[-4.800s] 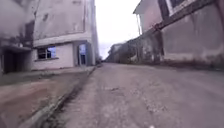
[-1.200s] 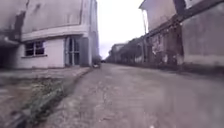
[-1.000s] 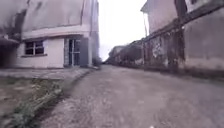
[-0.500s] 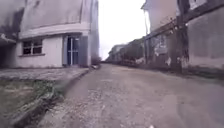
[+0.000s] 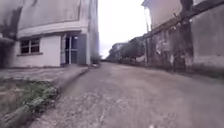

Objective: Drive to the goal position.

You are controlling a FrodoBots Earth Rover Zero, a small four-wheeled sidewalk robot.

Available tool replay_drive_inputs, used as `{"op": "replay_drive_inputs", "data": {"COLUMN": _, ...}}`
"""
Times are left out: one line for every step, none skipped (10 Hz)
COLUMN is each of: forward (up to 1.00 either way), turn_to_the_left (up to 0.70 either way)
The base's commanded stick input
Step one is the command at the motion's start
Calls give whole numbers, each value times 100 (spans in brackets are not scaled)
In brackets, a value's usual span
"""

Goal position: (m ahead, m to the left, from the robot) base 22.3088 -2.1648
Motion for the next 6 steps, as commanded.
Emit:
{"op": "replay_drive_inputs", "data": {"forward": 50, "turn_to_the_left": 0}}
{"op": "replay_drive_inputs", "data": {"forward": 50, "turn_to_the_left": 0}}
{"op": "replay_drive_inputs", "data": {"forward": 50, "turn_to_the_left": 0}}
{"op": "replay_drive_inputs", "data": {"forward": 50, "turn_to_the_left": 0}}
{"op": "replay_drive_inputs", "data": {"forward": 50, "turn_to_the_left": 0}}
{"op": "replay_drive_inputs", "data": {"forward": 50, "turn_to_the_left": 0}}
